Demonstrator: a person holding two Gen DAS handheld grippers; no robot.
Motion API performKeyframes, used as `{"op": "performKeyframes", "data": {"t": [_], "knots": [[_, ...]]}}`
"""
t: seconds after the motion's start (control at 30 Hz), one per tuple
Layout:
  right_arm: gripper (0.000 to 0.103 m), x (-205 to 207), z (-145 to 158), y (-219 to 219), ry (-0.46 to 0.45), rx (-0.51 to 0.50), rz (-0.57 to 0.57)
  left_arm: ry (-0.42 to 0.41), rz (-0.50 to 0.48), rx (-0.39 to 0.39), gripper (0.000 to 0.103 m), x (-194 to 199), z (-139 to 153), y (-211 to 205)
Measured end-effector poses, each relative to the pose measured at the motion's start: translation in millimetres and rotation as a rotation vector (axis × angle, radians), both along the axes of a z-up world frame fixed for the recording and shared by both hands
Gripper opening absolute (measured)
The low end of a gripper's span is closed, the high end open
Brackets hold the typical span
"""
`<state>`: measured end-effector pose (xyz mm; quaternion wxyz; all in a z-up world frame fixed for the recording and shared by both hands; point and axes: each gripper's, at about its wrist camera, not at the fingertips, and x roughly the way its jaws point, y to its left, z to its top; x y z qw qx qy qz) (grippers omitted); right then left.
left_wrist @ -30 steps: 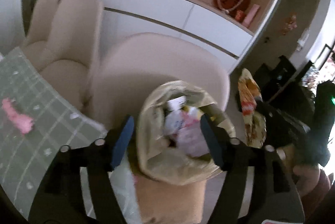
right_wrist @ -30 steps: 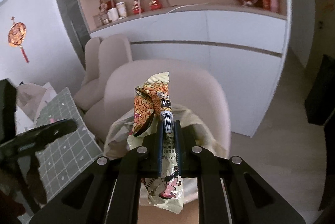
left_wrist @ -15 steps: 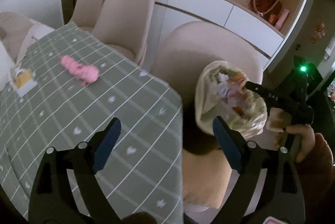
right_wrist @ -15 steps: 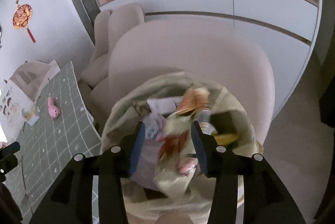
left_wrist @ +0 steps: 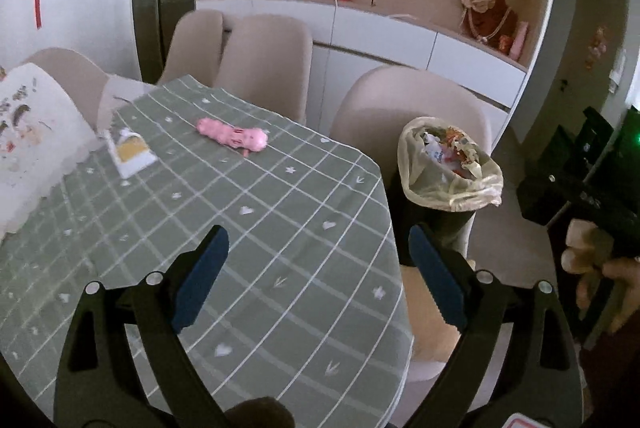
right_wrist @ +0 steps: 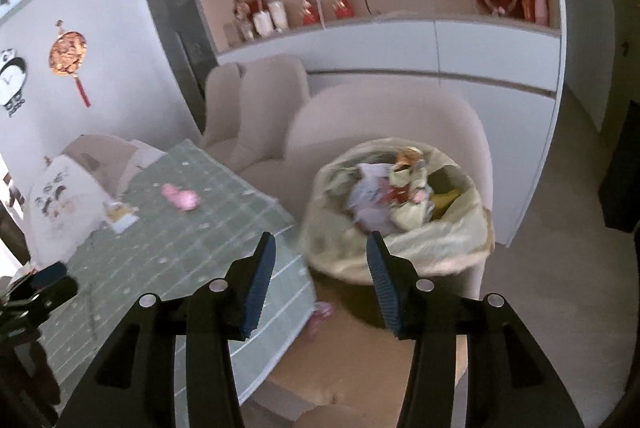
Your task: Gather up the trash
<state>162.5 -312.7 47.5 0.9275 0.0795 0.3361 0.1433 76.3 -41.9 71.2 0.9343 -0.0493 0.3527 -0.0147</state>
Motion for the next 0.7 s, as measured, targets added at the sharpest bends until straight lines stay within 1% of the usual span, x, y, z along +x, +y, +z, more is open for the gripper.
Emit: {"op": "performKeyframes", "data": {"t": [0.07, 0.1, 0.13, 0.17, 0.2, 0.3, 0.4, 0.57, 0.7], "knots": [[0.045, -39, 9, 19, -0.023, -0.004, -0.003, -0.02, -0.002, 0.012, 0.087, -20, 6, 5], [0.045, -48, 11, 23, -0.025, -0.008, -0.007, -0.031, 0.006, 0.037, 0.087, -30, 8, 6], [0.045, -68, 13, 34, -0.027, -0.017, -0.011, -0.04, 0.015, 0.06, 0.087, -37, 10, 7], [0.045, -77, 15, 39, -0.027, -0.017, -0.012, -0.058, 0.031, 0.097, 0.087, -49, 12, 8], [0.045, -94, 15, 48, -0.022, -0.013, -0.017, -0.067, 0.033, 0.109, 0.087, -55, 13, 9], [0.045, -128, 13, 65, -0.013, -0.002, -0.009, -0.086, 0.008, 0.106, 0.087, -74, 18, 13], [0.045, -162, 11, 86, -0.025, -0.047, -0.022, -0.082, -0.016, 0.105, 0.087, -89, 19, 13], [0.045, -193, 11, 103, -0.038, -0.084, -0.049, -0.078, -0.019, 0.117, 0.087, -113, 18, 13], [0.045, -207, 12, 104, -0.041, -0.078, -0.076, -0.079, 0.005, 0.138, 0.087, -128, 16, 18]]}}
